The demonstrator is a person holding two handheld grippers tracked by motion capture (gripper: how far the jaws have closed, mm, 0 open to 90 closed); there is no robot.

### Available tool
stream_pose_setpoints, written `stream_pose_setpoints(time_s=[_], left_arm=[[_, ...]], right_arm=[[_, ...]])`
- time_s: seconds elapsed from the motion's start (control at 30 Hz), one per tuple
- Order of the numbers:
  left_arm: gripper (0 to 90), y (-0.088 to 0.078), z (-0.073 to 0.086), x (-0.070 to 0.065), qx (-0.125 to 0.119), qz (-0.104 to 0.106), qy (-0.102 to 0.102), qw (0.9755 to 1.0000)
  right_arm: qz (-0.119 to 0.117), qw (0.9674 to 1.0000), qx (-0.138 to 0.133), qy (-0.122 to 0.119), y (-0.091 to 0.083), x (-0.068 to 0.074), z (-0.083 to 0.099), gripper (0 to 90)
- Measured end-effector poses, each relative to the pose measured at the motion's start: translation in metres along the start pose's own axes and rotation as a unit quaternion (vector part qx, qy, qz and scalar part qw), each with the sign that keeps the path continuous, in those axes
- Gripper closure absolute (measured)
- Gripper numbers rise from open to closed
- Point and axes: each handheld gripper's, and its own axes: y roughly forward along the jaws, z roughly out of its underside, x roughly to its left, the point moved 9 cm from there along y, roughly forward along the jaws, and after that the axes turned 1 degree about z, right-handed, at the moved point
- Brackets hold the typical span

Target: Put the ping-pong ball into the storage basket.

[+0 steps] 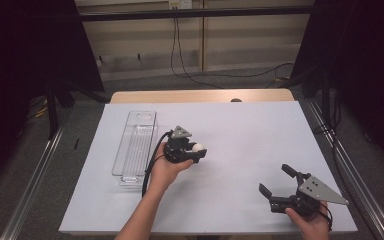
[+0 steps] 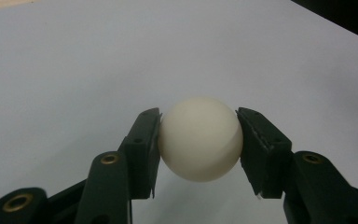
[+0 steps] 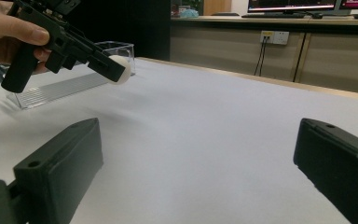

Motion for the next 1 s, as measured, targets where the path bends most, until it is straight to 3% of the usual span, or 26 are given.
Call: stream_pose_setpoints(time_s=[1.0], left_arm=[[51.2,-0.022,0.010,0.004,-0.005,0.002,-0.014,0.9999]], right_arm=[[0.000,1.0000,-0.002,0.001,0.001,0.001,0.000,0.8]])
